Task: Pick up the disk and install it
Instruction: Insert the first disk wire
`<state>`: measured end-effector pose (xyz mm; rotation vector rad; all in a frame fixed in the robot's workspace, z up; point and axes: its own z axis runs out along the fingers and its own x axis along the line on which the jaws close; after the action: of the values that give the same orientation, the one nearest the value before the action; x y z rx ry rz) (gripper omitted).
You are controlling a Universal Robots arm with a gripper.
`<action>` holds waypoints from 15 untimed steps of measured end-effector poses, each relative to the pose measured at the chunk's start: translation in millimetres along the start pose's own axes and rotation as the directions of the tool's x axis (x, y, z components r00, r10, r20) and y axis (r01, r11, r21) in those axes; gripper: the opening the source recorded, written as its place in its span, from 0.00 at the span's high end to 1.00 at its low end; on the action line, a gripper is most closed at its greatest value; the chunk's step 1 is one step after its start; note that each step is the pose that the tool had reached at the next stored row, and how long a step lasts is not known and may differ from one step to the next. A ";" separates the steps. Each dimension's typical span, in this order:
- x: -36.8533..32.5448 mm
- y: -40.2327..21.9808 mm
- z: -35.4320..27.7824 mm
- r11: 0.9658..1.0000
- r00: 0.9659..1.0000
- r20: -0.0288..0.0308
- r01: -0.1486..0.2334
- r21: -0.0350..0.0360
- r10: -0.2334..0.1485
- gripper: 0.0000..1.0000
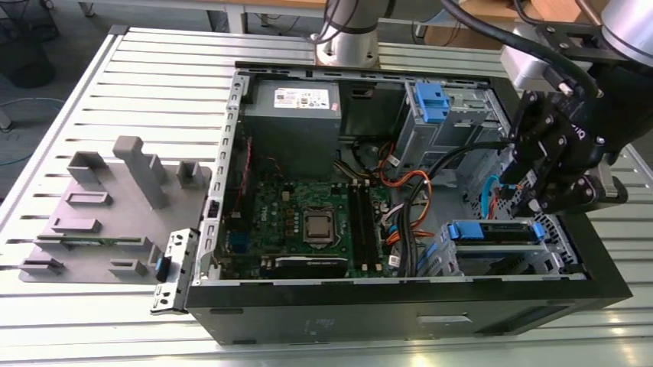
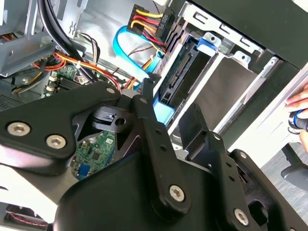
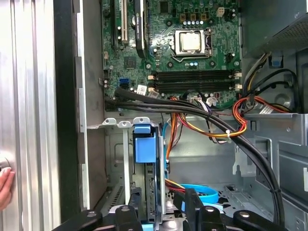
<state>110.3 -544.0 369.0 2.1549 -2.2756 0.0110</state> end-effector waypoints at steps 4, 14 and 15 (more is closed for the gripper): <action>-2.3 -2.7 2.7 1.000 1.000 0.000 0.000 0.000 0.000 0.51; -3.4 -4.3 12.7 1.000 1.000 0.000 0.000 0.000 0.000 0.51; -3.4 -4.3 12.8 1.000 1.000 0.000 0.000 0.000 0.000 0.51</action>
<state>114.8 -541.0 356.1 2.1547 -2.2757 0.0112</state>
